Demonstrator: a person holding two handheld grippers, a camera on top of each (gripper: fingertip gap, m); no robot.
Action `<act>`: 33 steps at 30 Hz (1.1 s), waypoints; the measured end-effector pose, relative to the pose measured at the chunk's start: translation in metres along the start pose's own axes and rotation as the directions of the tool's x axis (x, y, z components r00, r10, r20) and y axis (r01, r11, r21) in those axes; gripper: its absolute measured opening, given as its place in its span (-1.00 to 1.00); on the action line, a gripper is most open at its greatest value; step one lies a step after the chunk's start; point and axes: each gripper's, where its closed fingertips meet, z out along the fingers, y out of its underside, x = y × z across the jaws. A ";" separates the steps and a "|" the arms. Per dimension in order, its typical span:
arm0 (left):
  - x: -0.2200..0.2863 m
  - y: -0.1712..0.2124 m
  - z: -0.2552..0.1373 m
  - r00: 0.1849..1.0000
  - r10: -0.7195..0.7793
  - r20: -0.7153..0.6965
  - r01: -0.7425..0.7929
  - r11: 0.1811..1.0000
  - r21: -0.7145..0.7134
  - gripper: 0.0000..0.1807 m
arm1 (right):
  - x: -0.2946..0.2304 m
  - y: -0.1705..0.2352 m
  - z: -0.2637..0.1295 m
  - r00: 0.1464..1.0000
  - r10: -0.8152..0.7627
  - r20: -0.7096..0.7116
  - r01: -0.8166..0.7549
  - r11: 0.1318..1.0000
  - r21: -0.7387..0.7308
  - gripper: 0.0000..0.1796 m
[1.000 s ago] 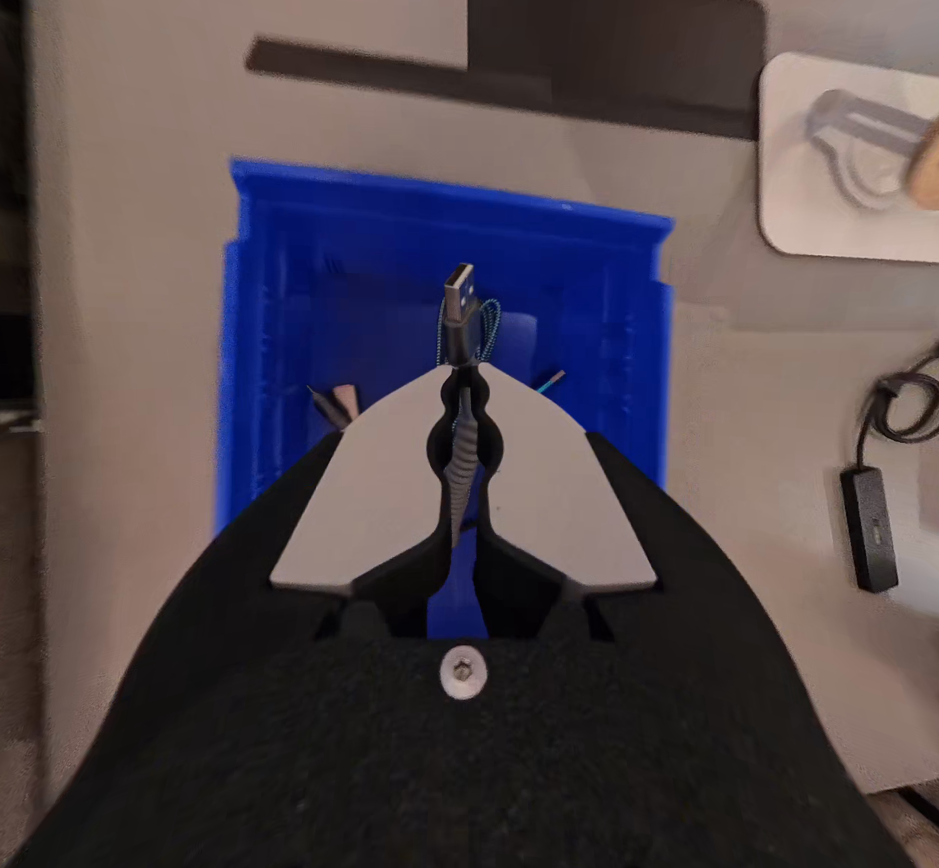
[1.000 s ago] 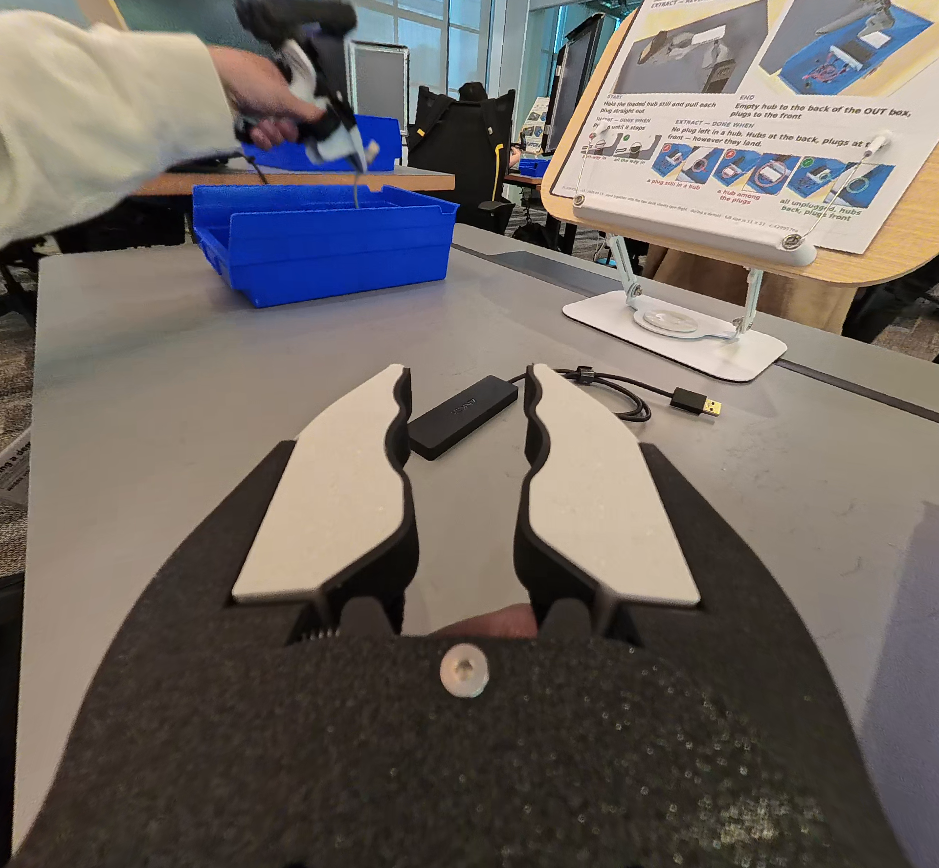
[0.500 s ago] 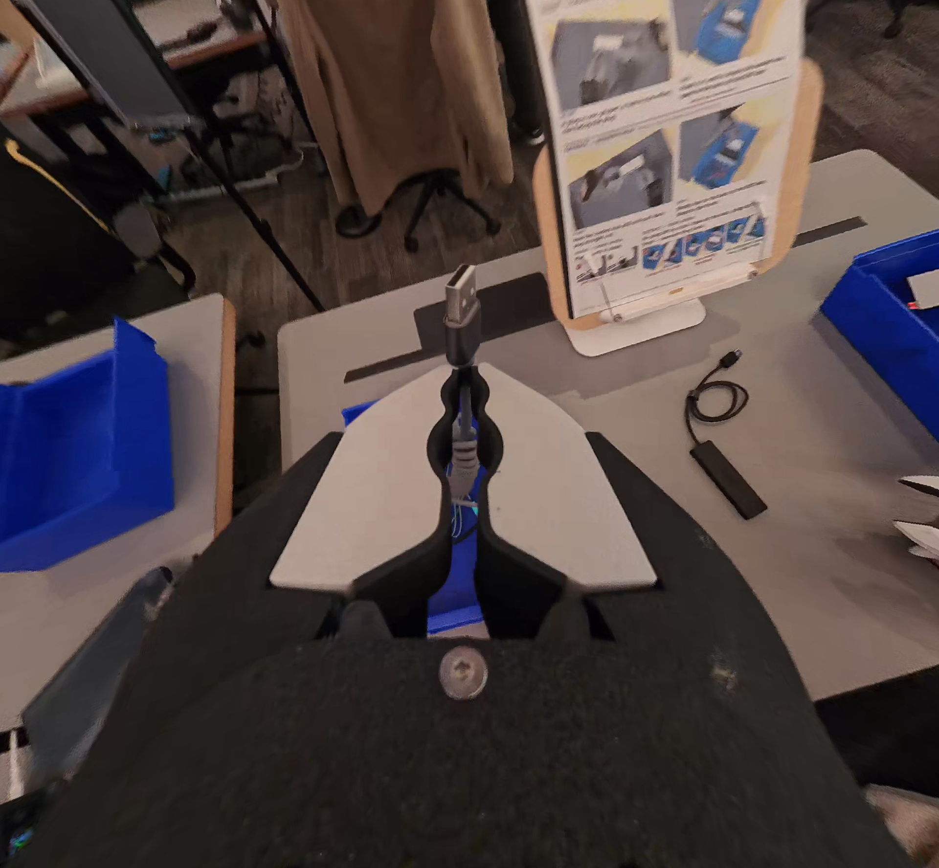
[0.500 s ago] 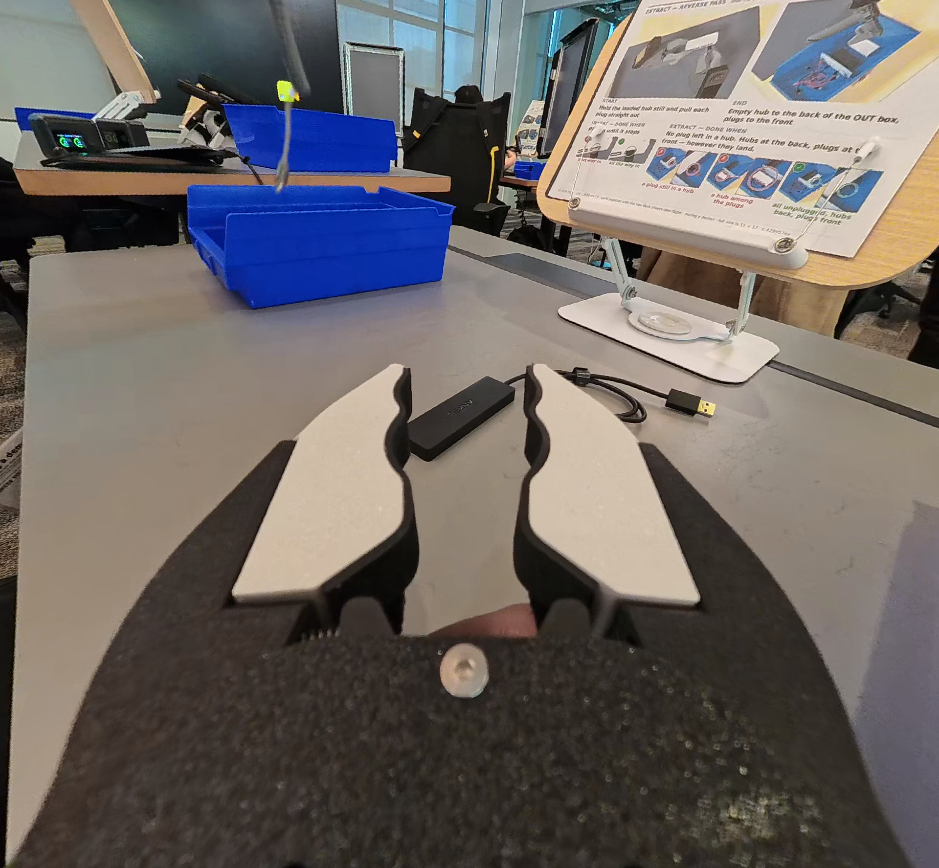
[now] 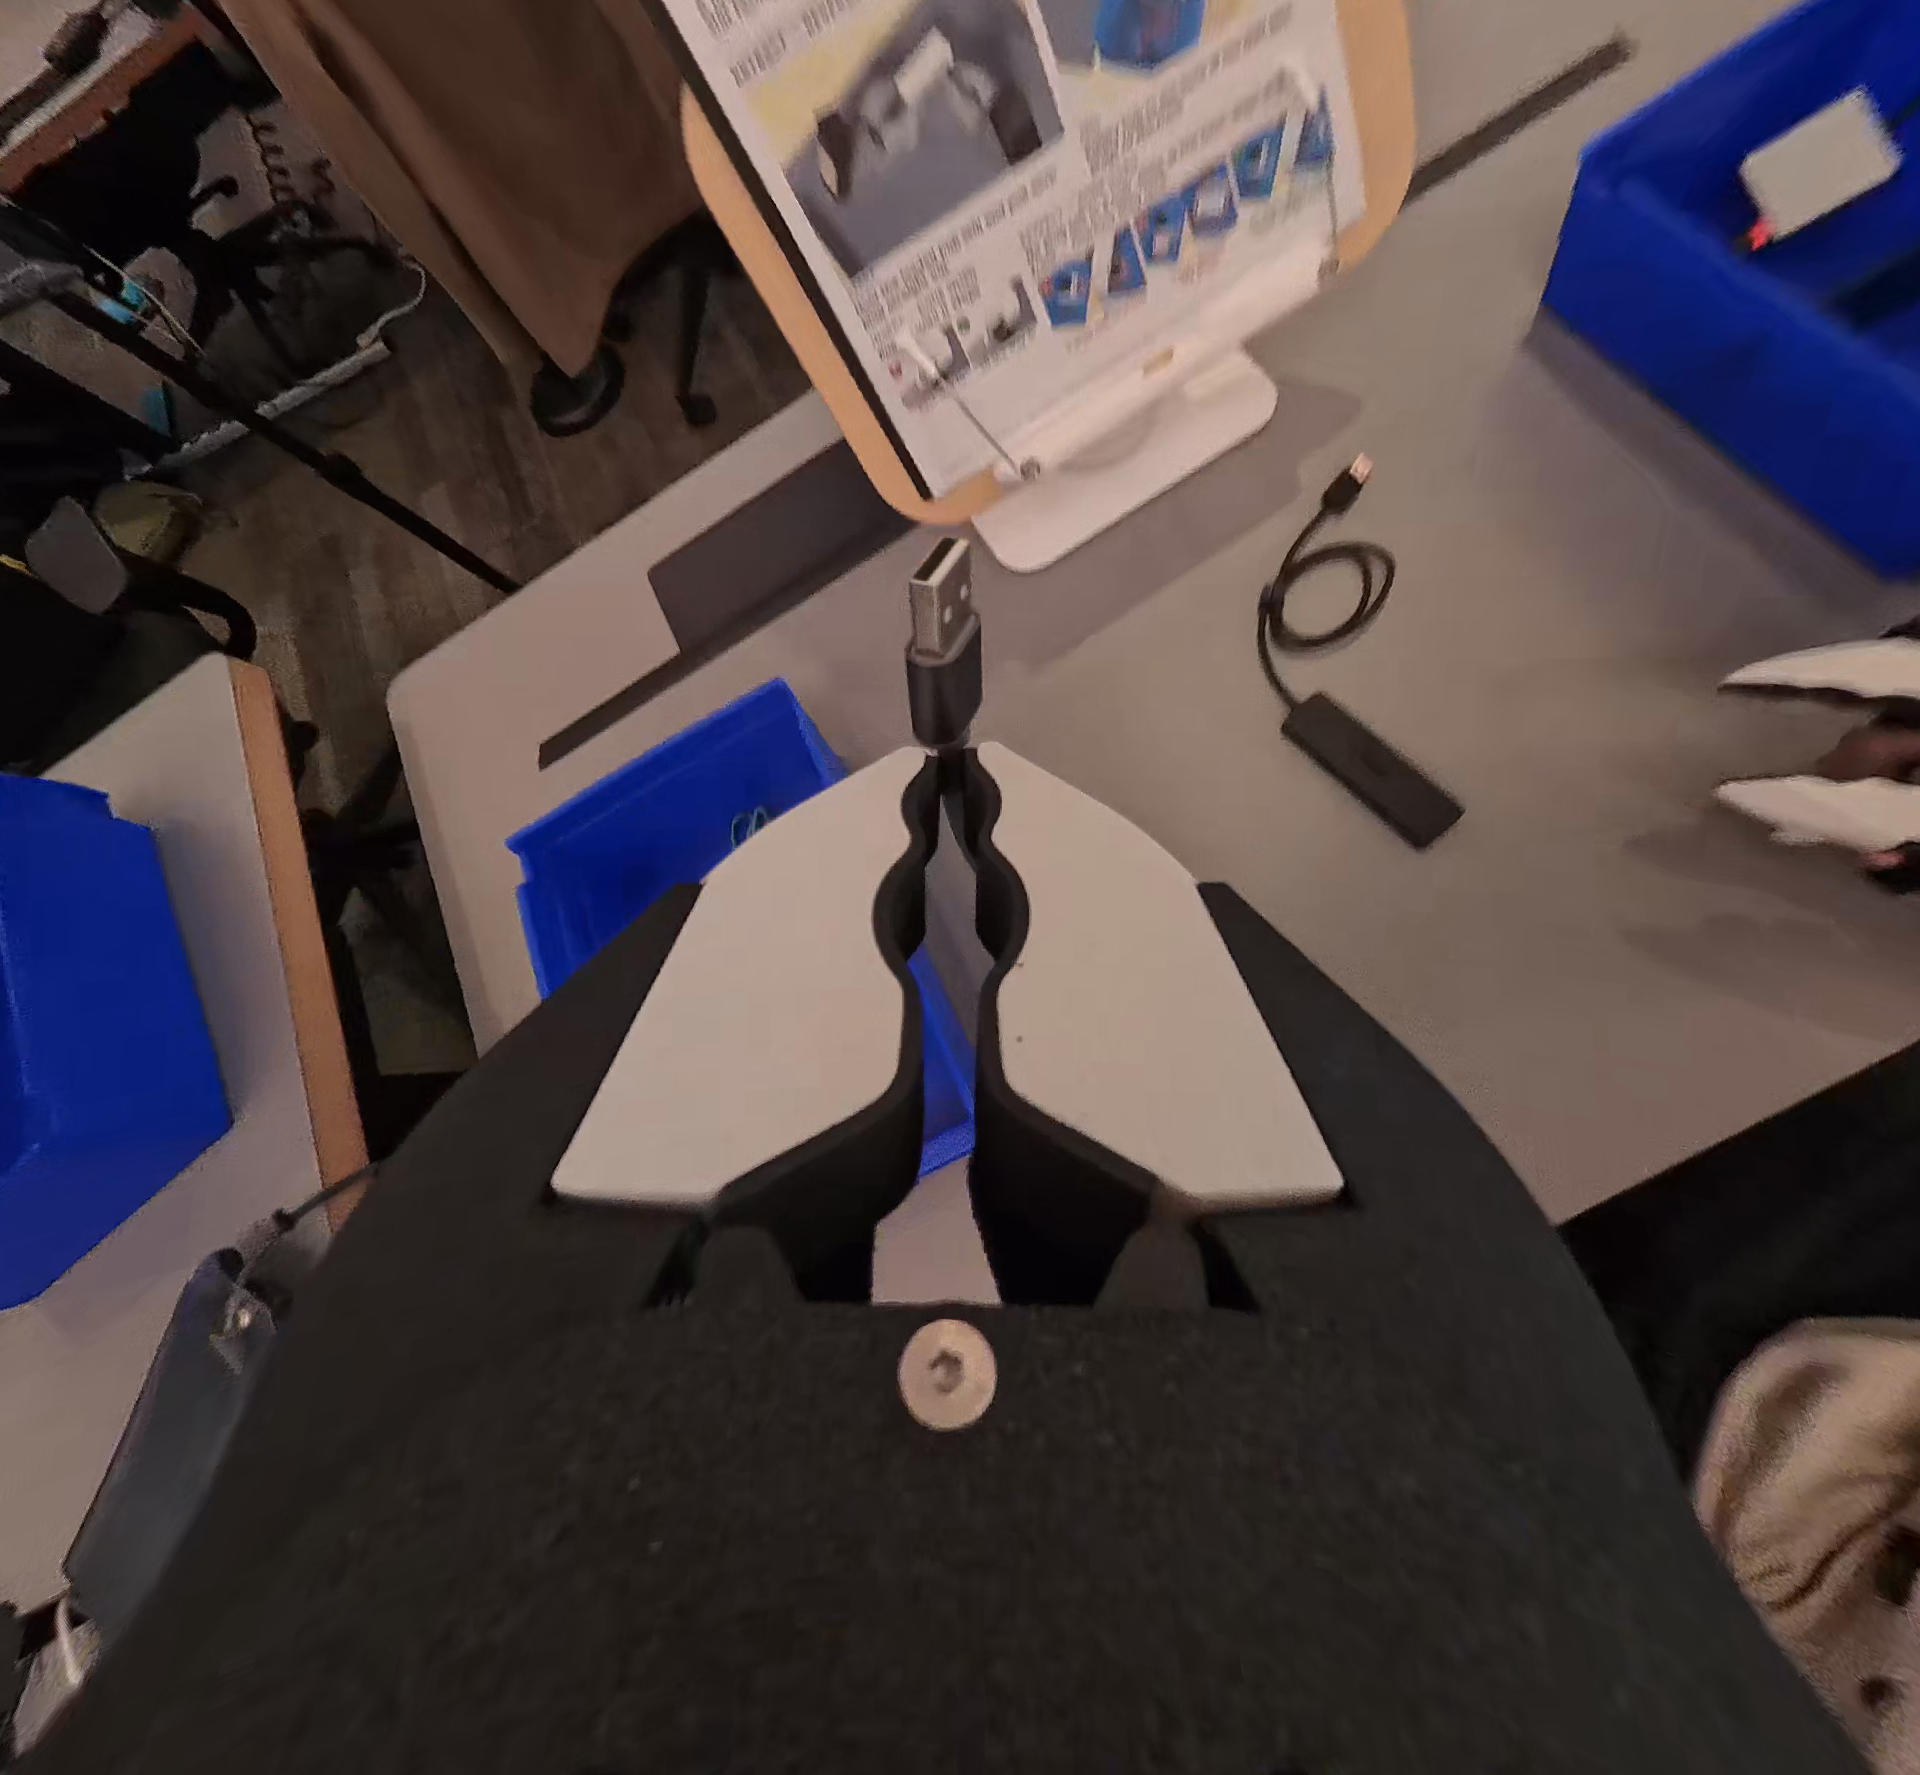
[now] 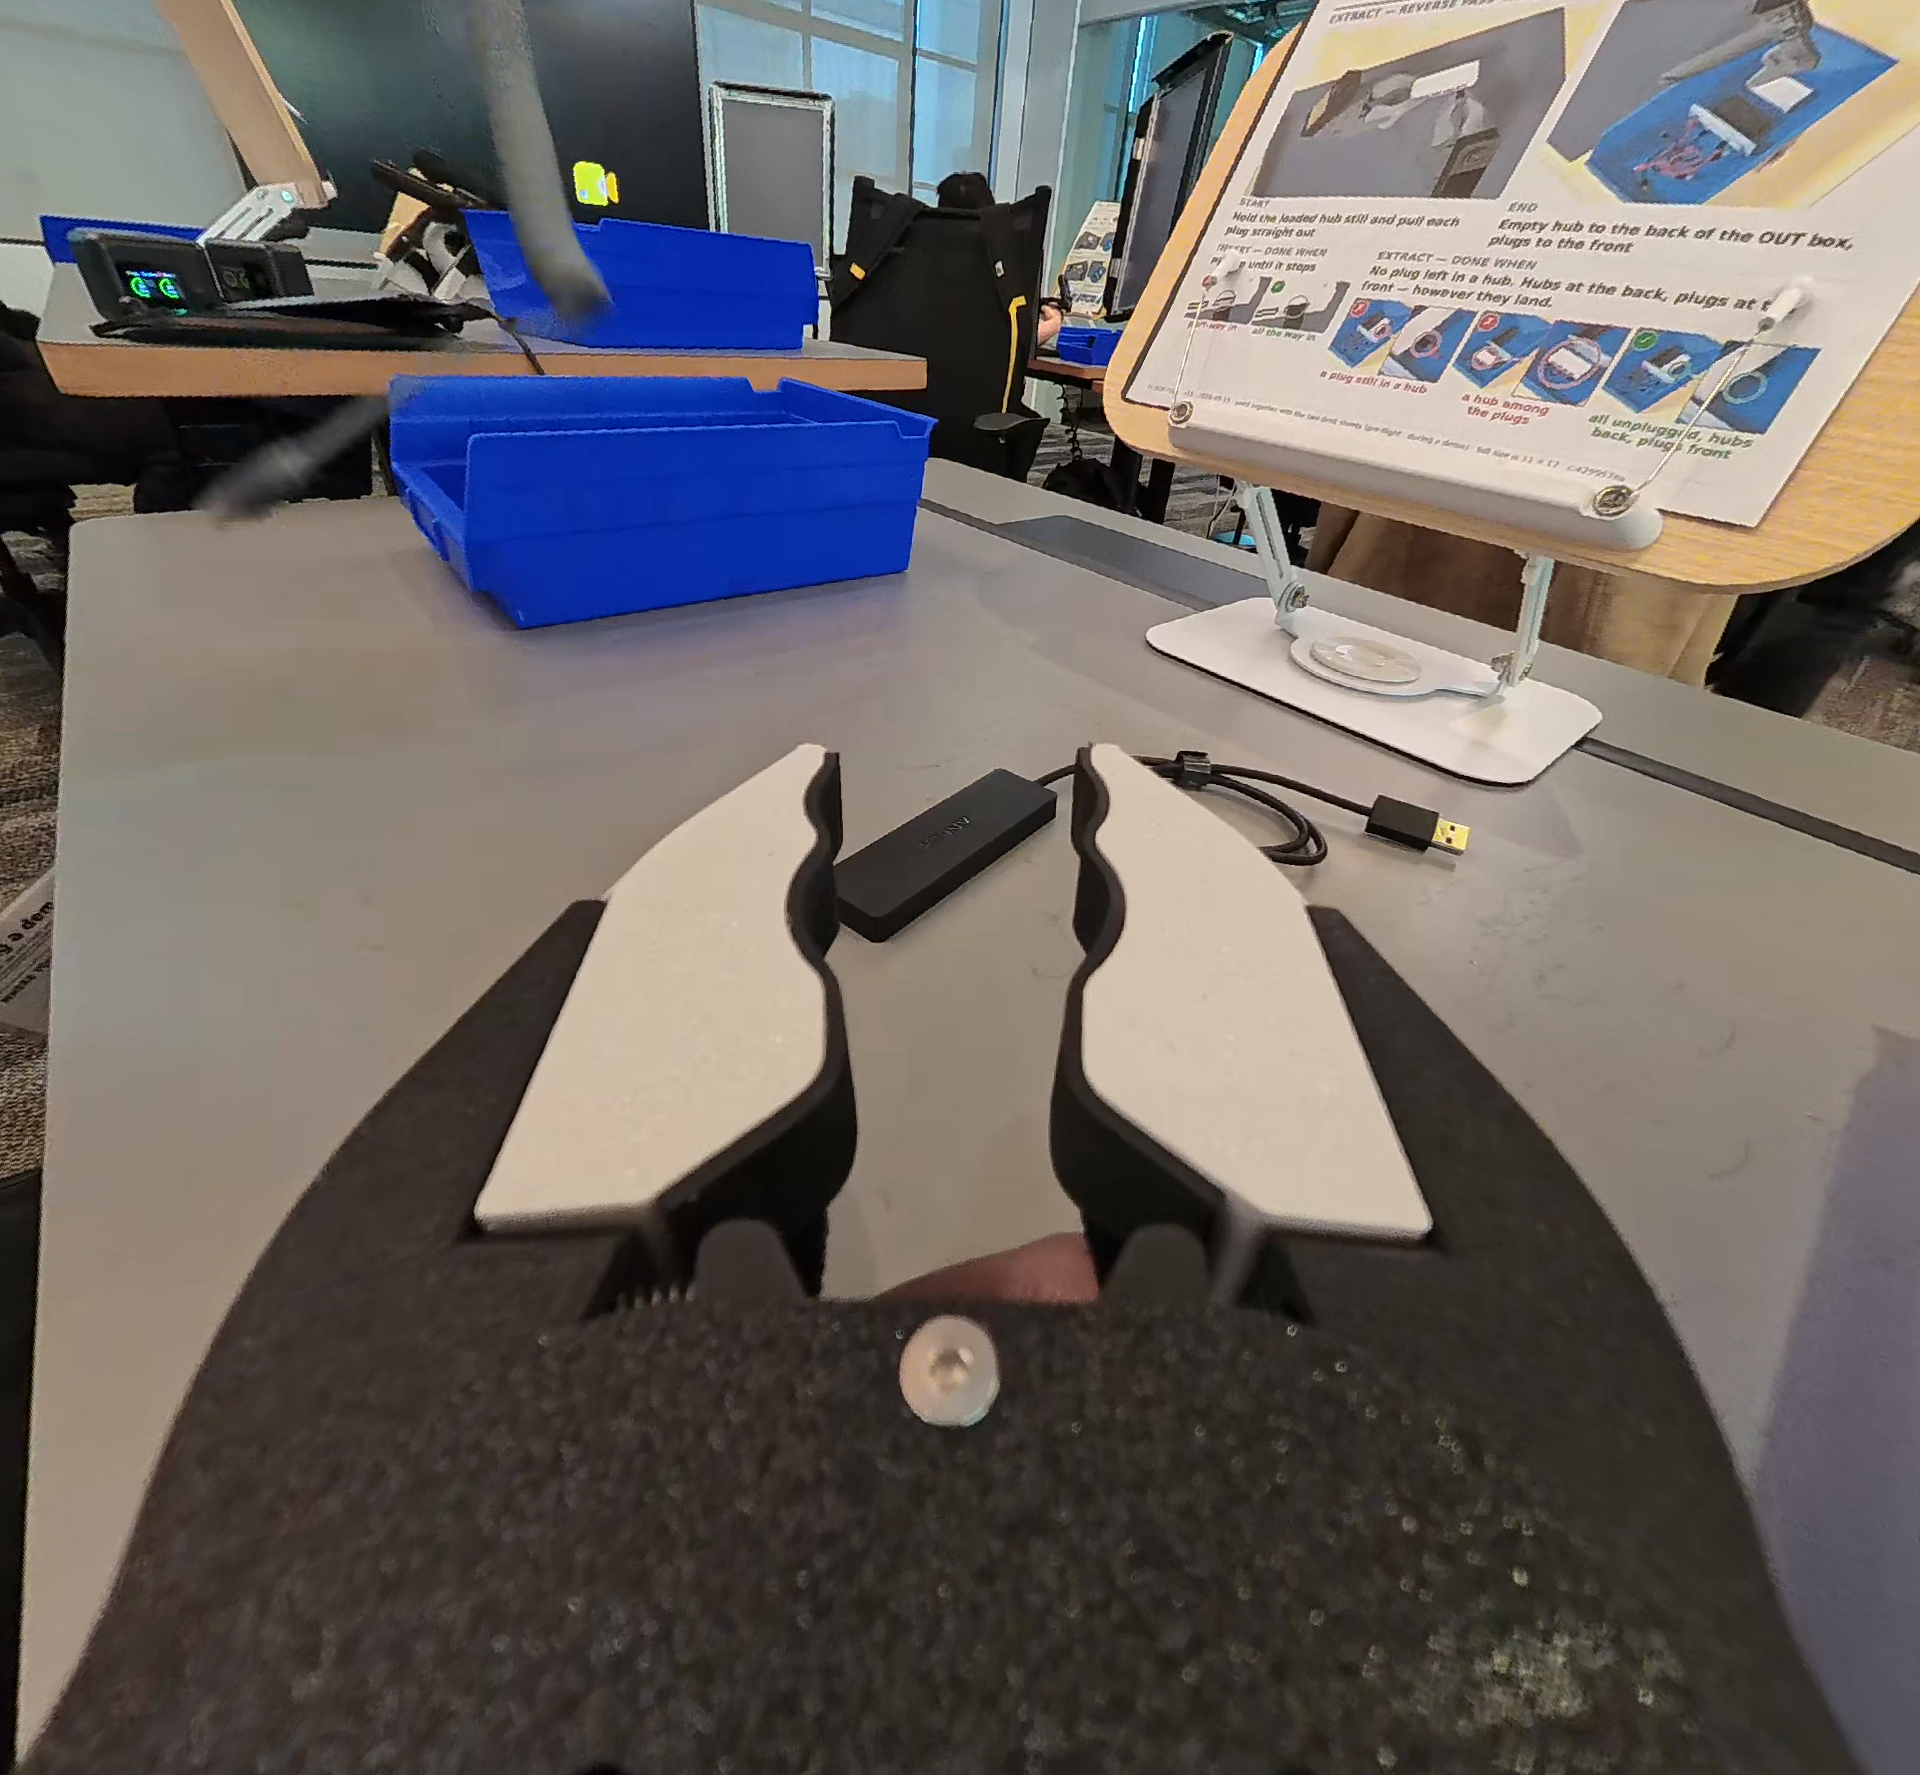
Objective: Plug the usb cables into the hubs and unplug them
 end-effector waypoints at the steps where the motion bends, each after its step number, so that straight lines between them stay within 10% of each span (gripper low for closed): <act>1: 0.006 0.014 0.013 1.000 0.022 0.005 -0.022 0.999 -0.027 -0.96 | 0.000 0.000 0.000 1.000 0.000 0.001 0.000 1.000 0.001 -0.53; 22: 0.132 0.199 0.122 0.946 -0.056 -0.320 0.050 0.998 -0.026 -0.96 | -0.016 0.031 0.000 0.993 0.050 -0.103 -0.087 0.914 -0.395 -0.44; 33: 0.176 0.236 0.134 0.822 -0.156 -0.548 0.152 0.987 -0.053 -0.95 | -0.028 0.073 0.049 0.988 0.015 -0.154 -0.105 0.796 -0.597 -0.42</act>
